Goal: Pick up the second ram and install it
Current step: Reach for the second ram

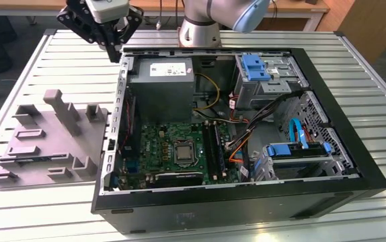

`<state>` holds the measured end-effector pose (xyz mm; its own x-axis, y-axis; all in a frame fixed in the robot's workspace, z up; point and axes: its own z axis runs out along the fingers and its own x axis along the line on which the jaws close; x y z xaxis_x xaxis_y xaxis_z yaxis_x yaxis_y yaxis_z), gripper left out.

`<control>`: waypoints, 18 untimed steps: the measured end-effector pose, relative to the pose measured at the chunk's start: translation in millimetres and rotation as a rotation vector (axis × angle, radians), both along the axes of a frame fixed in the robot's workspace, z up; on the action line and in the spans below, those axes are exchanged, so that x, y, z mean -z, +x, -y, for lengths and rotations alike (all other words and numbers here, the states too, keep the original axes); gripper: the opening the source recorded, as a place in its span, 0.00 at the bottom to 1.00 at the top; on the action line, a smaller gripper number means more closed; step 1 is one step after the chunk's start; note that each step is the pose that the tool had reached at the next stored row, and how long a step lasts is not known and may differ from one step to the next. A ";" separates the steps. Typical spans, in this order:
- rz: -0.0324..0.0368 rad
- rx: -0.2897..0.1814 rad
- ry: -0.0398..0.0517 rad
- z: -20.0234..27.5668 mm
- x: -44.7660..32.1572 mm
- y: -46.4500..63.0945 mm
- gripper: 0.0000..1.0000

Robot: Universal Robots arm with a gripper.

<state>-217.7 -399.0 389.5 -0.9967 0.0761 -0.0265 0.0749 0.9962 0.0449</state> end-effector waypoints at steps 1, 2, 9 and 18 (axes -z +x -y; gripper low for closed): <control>0.0000 0.000 -0.0001 0.0 0.1 -2.3 0.11; 0.0000 0.000 0.0000 0.0 0.3 -4.5 0.11; 0.0003 0.000 0.0000 0.0 1.3 -21.7 0.11; 0.0009 0.000 0.0000 0.0 3.7 -42.7 0.11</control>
